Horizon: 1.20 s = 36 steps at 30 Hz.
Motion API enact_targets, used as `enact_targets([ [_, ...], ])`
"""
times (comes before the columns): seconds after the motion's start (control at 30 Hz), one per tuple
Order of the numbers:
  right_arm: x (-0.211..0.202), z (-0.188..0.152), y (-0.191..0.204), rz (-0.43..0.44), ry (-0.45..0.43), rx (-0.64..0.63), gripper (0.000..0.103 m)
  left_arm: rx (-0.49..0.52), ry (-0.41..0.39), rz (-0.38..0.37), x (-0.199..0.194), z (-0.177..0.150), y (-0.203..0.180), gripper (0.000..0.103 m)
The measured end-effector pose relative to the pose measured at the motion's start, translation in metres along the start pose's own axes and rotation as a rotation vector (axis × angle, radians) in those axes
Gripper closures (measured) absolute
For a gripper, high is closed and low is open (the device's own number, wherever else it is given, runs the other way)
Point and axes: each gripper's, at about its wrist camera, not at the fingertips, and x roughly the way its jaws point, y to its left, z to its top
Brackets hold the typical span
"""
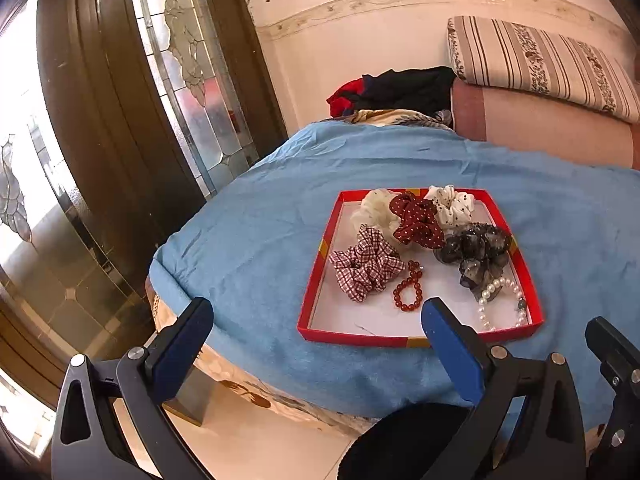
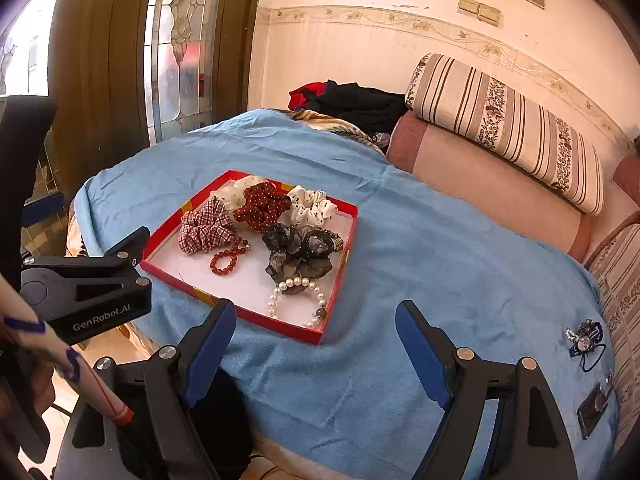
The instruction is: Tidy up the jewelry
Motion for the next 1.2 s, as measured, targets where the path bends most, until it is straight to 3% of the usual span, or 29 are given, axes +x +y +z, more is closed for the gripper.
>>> enact_targets([
  [0.53,0.012,-0.004,0.008,-0.006,0.038,-0.021,0.017,-0.036,0.064,-0.036,0.017,-0.005,0.008,0.0],
  [1.2,0.015,-0.005,0.011,-0.009,0.05,-0.026,0.017,-0.05,0.067,-0.024,0.021,-0.006,0.015,0.0],
])
